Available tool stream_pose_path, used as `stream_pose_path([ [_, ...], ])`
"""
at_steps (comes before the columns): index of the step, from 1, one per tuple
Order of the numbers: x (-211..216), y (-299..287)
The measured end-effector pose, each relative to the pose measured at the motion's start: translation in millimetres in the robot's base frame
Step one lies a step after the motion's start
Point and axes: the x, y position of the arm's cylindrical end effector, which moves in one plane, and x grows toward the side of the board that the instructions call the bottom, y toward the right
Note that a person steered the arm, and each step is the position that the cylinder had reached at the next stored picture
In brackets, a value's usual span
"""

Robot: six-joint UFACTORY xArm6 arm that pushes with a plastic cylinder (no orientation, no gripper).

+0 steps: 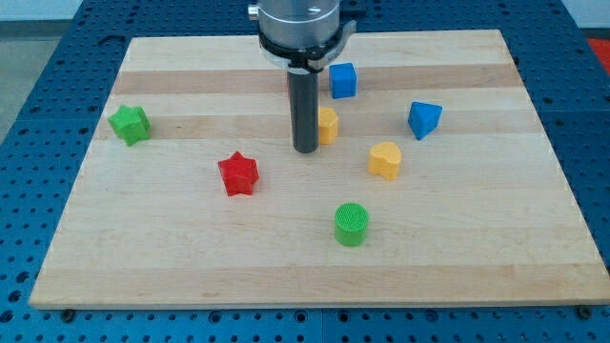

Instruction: Push the green circle towards center

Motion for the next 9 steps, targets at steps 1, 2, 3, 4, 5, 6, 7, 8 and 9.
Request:
stream_pose_path([
  [1, 15.6, 0.0],
  [2, 31.2, 0.0],
  [3, 45.5, 0.0],
  [4, 60.5, 2.1],
  [5, 68.8, 4.3],
  [6, 68.8, 15.4],
  [7, 68.8, 34.7],
  [8, 68.8, 51.8],
  [9, 68.8, 64.2],
])
